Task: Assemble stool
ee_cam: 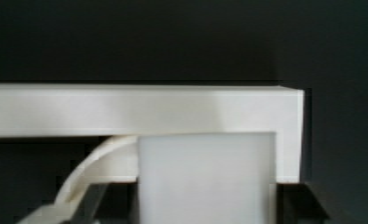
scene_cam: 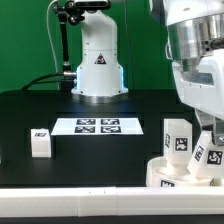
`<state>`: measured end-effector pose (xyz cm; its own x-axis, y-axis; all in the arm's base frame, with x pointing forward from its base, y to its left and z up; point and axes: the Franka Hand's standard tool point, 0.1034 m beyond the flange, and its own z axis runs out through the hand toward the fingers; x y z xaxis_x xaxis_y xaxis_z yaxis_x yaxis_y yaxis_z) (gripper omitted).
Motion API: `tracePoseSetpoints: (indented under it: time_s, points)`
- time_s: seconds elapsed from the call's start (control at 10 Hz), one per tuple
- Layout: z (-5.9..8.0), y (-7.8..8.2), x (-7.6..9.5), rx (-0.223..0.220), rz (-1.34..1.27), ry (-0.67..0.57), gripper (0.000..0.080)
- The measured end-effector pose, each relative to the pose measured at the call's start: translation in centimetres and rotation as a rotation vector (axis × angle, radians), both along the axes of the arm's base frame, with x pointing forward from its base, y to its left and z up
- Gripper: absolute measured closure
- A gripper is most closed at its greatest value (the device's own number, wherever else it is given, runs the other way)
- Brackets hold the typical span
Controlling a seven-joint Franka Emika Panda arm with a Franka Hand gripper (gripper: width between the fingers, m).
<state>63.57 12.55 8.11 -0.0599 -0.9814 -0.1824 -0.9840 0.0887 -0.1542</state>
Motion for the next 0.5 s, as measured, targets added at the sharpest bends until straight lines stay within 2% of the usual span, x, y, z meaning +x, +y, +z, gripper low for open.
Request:
tracePoseSetpoints:
  time_s: [0.3, 0.5]
  points:
    - [0.06, 0.60, -0.02, 0.083, -0.243, 0.027, 0.0462]
    - [0.03, 0.45, -0.04, 0.106, -0.321, 0.045, 0.0462]
